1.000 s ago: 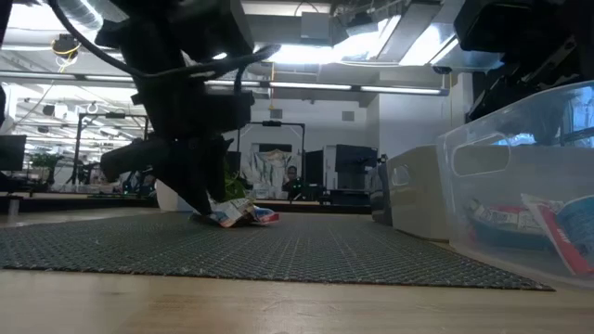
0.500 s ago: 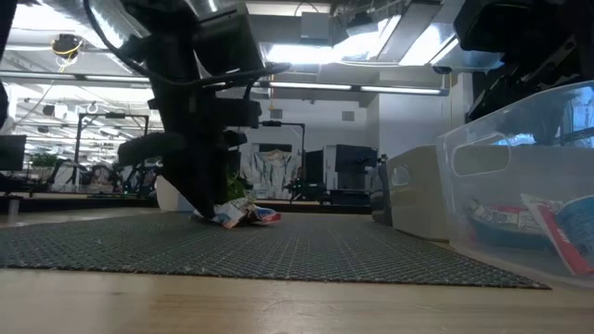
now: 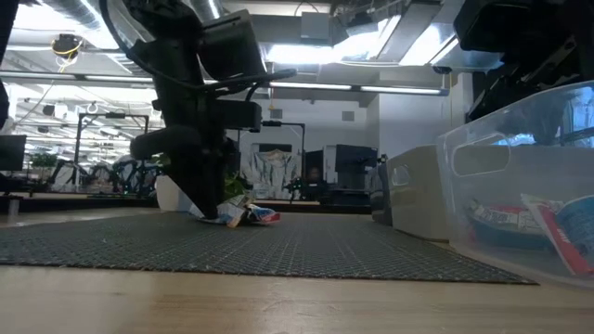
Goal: Pick and place Granola Bars by type
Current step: Put the yellow granola bar into the gray bin
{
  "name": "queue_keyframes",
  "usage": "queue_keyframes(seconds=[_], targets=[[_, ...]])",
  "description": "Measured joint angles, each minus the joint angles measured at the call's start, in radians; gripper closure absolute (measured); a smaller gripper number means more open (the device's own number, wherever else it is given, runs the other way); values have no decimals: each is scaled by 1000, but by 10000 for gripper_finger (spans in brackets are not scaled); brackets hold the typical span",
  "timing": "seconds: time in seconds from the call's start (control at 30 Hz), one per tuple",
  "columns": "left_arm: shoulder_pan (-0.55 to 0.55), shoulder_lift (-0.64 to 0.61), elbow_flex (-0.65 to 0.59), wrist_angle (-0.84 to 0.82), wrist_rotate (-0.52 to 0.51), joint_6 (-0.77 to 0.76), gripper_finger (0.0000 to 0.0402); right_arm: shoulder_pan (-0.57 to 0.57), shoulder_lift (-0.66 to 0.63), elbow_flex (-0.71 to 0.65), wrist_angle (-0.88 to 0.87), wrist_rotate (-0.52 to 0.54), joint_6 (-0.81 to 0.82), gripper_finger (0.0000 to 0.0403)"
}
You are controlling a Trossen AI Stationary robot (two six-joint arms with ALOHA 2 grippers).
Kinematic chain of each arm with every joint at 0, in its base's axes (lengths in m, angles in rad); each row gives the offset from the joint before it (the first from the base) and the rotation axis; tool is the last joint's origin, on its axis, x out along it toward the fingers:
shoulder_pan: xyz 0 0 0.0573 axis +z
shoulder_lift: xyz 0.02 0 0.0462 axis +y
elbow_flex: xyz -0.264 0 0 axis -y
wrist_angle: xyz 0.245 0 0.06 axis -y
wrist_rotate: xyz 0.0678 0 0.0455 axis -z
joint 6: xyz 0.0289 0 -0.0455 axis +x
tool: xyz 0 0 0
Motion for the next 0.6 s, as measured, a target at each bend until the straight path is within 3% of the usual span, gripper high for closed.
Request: queue_keyframes(seconds=[0.27,0.6], targets=[[0,0,0,-1,7,-18,268,0,0,0,0,0,2,148],[-3,0,-1,-4,31,23,214,0,0,0,0,0,5,148]])
